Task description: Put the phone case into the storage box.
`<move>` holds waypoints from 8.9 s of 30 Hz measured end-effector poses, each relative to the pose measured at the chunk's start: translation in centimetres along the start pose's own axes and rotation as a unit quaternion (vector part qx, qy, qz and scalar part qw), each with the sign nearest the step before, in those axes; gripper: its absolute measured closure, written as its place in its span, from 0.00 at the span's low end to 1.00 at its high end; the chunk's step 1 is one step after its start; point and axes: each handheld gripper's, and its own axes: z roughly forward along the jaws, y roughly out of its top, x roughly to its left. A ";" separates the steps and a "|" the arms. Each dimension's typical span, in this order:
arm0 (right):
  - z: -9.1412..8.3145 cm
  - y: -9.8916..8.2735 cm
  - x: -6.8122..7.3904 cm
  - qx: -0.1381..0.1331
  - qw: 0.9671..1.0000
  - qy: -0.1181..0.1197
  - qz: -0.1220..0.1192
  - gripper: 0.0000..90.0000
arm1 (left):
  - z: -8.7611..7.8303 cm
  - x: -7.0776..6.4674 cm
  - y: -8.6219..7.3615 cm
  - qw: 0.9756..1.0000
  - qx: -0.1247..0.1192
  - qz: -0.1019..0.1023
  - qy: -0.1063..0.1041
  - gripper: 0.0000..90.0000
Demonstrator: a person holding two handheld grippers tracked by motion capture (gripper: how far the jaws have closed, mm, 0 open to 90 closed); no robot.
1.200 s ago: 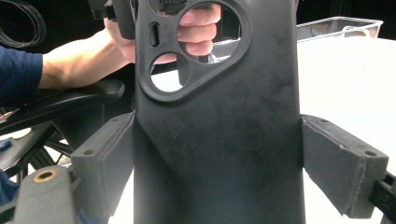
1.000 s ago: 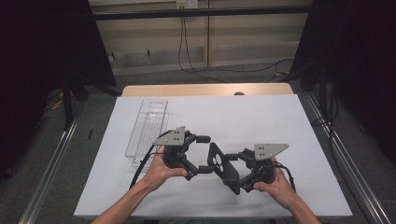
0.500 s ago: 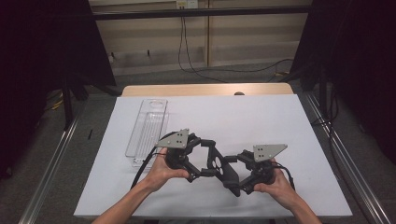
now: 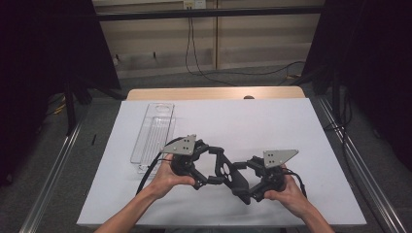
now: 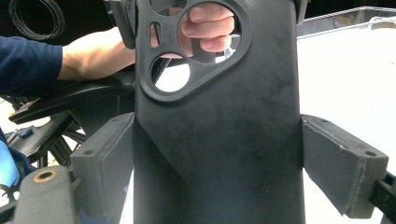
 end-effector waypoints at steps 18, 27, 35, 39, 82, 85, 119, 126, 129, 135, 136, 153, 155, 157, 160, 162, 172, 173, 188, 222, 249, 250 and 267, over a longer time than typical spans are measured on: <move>0.1 0.0 0.0 0.005 1.000 0.001 -0.004 0.16 | 0.2 0.0 0.0 1.000 0.006 -0.007 -0.005 0.14; 0.3 0.0 0.1 0.016 1.000 -0.001 -0.011 0.15 | 0.3 -0.2 0.4 1.000 0.025 -0.003 -0.003 0.16; 0.5 0.0 0.2 0.020 1.000 -0.001 -0.012 0.15 | 0.3 -0.3 0.9 0.999 0.054 -0.008 0.000 0.16; 0.5 0.0 0.3 0.020 1.000 -0.003 -0.011 0.15 | 0.2 -0.4 1.2 0.998 0.060 -0.010 0.002 0.16; -1.6 0.3 0.2 -0.042 0.986 -0.160 0.027 0.00 | -3.1 0.2 2.4 0.991 0.041 -0.063 0.107 0.16; -1.8 0.3 0.1 -0.040 0.983 -0.178 0.028 0.00 | -3.2 0.3 2.4 0.991 0.043 -0.065 0.111 0.16; -5.3 -1.5 3.5 -0.027 0.932 -0.360 0.010 0.00 | -4.9 -0.3 3.1 0.978 0.044 -0.090 0.184 0.16; -6.3 -2.1 3.9 -0.024 0.921 -0.389 0.013 0.00 | -5.6 -0.1 3.2 0.973 0.043 -0.097 0.205 0.16; -6.9 -2.5 4.1 -0.034 0.914 -0.404 0.020 0.00 | -5.8 0.0 3.2 0.971 0.042 -0.099 0.211 0.16; -8.1 -3.0 4.0 -0.038 0.906 -0.422 0.015 0.00 | -6.3 0.2 3.2 0.968 0.038 -0.103 0.228 0.16; -8.2 -3.2 3.9 -0.045 0.905 -0.423 0.016 0.00 | -6.4 0.2 3.2 0.967 0.037 -0.104 0.231 0.16; -9.0 -3.5 4.0 -0.056 0.900 -0.432 0.018 0.00 | -8.0 0.8 4.2 0.952 0.023 -0.114 0.281 0.16; -9.0 -3.5 4.0 -0.057 0.899 -0.434 0.019 0.00 | -8.2 1.0 4.5 0.951 0.022 -0.112 0.286 0.16; -8.9 -3.6 4.0 -0.058 0.900 -0.431 0.021 0.00 | -8.3 1.1 4.8 0.950 0.021 -0.112 0.290 0.16; -8.7 -3.6 3.9 -0.053 0.902 -0.428 0.024 0.00 | -8.6 1.3 5.5 0.947 0.019 -0.111 0.302 0.16; -8.6 -3.7 3.9 -0.051 0.903 -0.426 0.022 0.00 | -8.9 1.4 5.8 0.944 0.015 -0.108 0.310 0.16; -8.7 -3.6 4.1 -0.052 0.900 -0.433 0.013 0.00 | -10.1 1.9 6.9 0.935 0.019 -0.102 0.339 0.16; -8.8 -3.5 4.1 -0.052 0.899 -0.436 0.012 0.00 | -10.2 2.0 7.0 0.934 0.015 -0.103 0.340 0.16; -8.7 -3.6 4.1 -0.053 0.900 -0.432 0.012 0.00 | -11.8 3.2 8.5 0.920 0.024 -0.100 0.377 0.16; -8.6 -3.6 4.2 -0.052 0.903 -0.426 0.015 0.00 | -16.3 6.3 10.1 0.873 0.017 -0.122 0.473 0.16; -8.7 -3.7 4.2 -0.053 0.904 -0.423 0.011 0.00 | -17.6 8.1 9.7 0.832 0.023 -0.145 0.535 0.16; -8.7 -3.7 4.2 -0.053 0.905 -0.423 0.011 0.00 | -17.5 8.1 9.7 0.831 0.024 -0.144 0.537 0.16; -8.7 -3.7 4.2 -0.052 0.905 -0.421 0.010 0.00 | -17.6 9.4 9.4 0.815 0.028 -0.157 0.557 0.16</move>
